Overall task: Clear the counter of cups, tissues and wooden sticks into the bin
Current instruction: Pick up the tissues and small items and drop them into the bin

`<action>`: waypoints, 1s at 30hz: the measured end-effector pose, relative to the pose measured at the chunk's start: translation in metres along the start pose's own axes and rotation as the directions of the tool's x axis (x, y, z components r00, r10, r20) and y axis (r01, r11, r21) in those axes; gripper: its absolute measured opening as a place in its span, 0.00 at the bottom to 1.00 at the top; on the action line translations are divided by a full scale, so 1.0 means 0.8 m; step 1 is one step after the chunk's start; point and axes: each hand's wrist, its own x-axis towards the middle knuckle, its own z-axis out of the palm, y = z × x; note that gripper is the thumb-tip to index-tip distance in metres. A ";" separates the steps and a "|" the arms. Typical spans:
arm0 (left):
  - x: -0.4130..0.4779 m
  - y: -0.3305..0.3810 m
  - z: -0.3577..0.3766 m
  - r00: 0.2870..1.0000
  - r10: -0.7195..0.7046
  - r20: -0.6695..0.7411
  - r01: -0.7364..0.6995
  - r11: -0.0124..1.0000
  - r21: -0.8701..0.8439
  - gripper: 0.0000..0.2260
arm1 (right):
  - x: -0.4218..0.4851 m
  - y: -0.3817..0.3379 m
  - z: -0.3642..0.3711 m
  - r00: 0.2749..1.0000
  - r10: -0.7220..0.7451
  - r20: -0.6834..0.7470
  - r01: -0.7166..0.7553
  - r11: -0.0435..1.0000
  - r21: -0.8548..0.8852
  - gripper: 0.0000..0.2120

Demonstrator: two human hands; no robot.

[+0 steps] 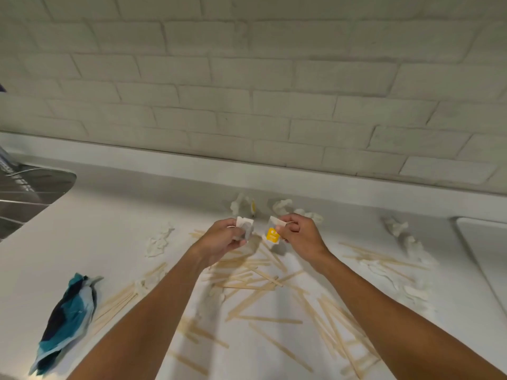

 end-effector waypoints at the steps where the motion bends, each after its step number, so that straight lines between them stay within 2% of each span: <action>1: 0.006 0.000 0.006 1.000 -0.007 -0.004 0.007 1.000 -0.007 0.08 | 0.004 -0.001 -0.001 1.000 0.012 0.003 -0.012 0.999 0.042 0.06; 5: 0.018 0.002 0.025 1.000 -0.021 -0.002 0.021 0.999 -0.032 0.10 | 0.014 -0.003 0.003 0.998 0.051 0.037 -0.055 0.989 0.137 0.03; 8: 0.020 0.002 0.031 0.998 -0.042 0.053 0.046 0.996 -0.074 0.09 | 0.020 0.005 0.011 0.995 0.092 0.041 -0.097 0.986 0.139 0.05; 10: 0.019 0.001 0.030 0.995 -0.068 0.078 0.077 0.990 -0.122 0.12 | 0.024 0.011 0.019 0.995 0.104 0.000 -0.103 0.988 0.115 0.07; 12: 0.021 -0.003 0.026 0.994 -0.066 0.088 0.074 0.993 -0.091 0.14 | 0.027 0.013 0.028 0.993 0.117 -0.012 -0.115 0.988 0.104 0.09; 15: 0.022 -0.014 0.015 0.999 -0.013 0.035 0.013 1.000 -0.002 0.09 | 0.035 0.015 0.037 0.989 0.145 0.033 -0.148 0.980 0.130 0.12; 17: 0.024 -0.020 0.004 1.000 -0.006 -0.007 0.006 1.000 0.020 0.05 | 0.046 0.018 0.040 0.988 0.152 0.012 -0.152 0.978 0.146 0.11; 19: 0.025 -0.024 -0.006 0.999 -0.032 -0.028 0.032 0.999 0.001 0.03 | 0.060 0.023 0.043 0.990 0.130 -0.059 -0.126 0.989 0.072 0.08; 21: 0.023 -0.026 -0.013 0.997 -0.054 -0.056 0.052 0.998 -0.043 0.05 | 0.077 0.029 0.048 0.993 0.059 -0.102 -0.071 0.991 -0.111 0.08; 24: 0.017 -0.029 -0.020 0.991 -0.057 -0.123 0.050 0.997 -0.066 0.10 | 0.104 0.031 0.062 0.998 -0.031 -0.059 0.010 0.941 -0.337 0.14; 30: 0.011 -0.036 -0.044 0.986 -0.039 -0.163 0.037 0.999 -0.016 0.05 | 0.136 0.021 0.098 0.995 -0.089 -0.047 0.058 0.890 -0.453 0.22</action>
